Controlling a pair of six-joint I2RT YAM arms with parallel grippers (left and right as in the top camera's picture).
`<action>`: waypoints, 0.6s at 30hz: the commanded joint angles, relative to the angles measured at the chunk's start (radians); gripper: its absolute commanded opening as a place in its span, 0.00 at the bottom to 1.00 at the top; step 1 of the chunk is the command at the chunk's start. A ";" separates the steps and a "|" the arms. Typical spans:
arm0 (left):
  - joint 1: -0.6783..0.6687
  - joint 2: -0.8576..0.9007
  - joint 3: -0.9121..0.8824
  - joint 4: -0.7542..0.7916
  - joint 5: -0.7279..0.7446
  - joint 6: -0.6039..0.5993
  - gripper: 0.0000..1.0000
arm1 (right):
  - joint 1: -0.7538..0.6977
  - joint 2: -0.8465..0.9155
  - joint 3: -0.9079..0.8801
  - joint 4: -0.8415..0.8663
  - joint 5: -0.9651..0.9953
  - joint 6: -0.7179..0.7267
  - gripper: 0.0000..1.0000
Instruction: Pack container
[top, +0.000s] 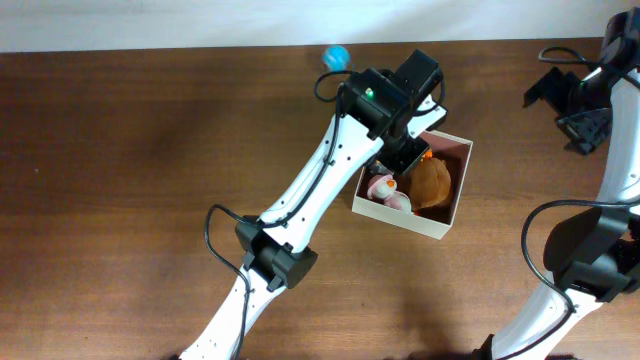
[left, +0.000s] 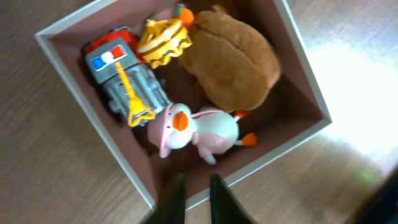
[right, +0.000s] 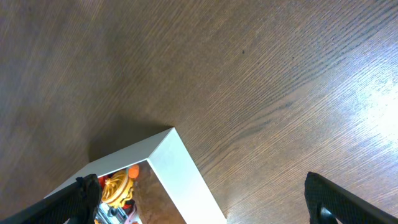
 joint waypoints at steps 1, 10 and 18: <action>0.010 -0.026 -0.005 0.004 -0.070 0.018 0.31 | 0.005 -0.009 -0.004 0.000 0.011 0.001 0.99; 0.013 -0.024 -0.058 0.108 -0.103 0.018 0.57 | 0.005 -0.009 -0.004 0.000 0.011 0.001 0.99; 0.037 -0.024 -0.248 0.276 -0.171 0.018 0.62 | 0.005 -0.009 -0.004 0.000 0.011 0.001 0.99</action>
